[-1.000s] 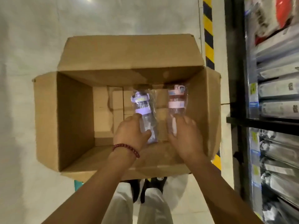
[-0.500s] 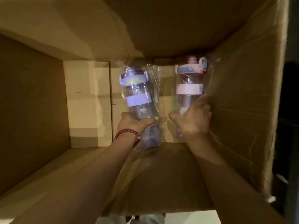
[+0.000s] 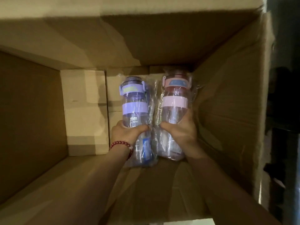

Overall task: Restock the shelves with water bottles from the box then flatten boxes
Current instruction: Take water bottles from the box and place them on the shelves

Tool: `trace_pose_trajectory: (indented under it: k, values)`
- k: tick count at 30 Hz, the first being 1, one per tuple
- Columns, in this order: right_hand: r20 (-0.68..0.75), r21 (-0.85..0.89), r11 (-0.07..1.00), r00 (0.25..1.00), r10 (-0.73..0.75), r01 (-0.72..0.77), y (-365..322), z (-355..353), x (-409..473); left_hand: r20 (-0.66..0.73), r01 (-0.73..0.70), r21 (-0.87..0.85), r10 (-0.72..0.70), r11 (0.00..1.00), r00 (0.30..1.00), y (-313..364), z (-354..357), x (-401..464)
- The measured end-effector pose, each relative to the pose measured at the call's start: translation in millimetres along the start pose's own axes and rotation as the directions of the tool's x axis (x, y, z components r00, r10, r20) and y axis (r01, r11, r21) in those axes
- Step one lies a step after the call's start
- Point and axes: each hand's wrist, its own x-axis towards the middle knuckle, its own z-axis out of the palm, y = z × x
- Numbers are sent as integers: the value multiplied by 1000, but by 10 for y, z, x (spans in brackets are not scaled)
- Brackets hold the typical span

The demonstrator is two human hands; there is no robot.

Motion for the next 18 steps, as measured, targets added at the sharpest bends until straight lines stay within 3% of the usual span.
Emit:
trace_pose_trajectory:
  k: [5, 10, 18]
  values:
    - [37, 87, 996, 999, 1, -4, -163, -231, -514, 49, -27, 2, 27, 1000, 998, 208, -345, -516]
    - [119, 147, 989, 993, -29, 12, -492, -723, -1106, 58, -29, -121, 36, 992, 998, 462, -708, -1234]
    - [28, 206, 972, 992, -125, 117, -1077, -1622, -2277, 100, -165, -156, 182, 974, 978, 1079, -1431, -2519]
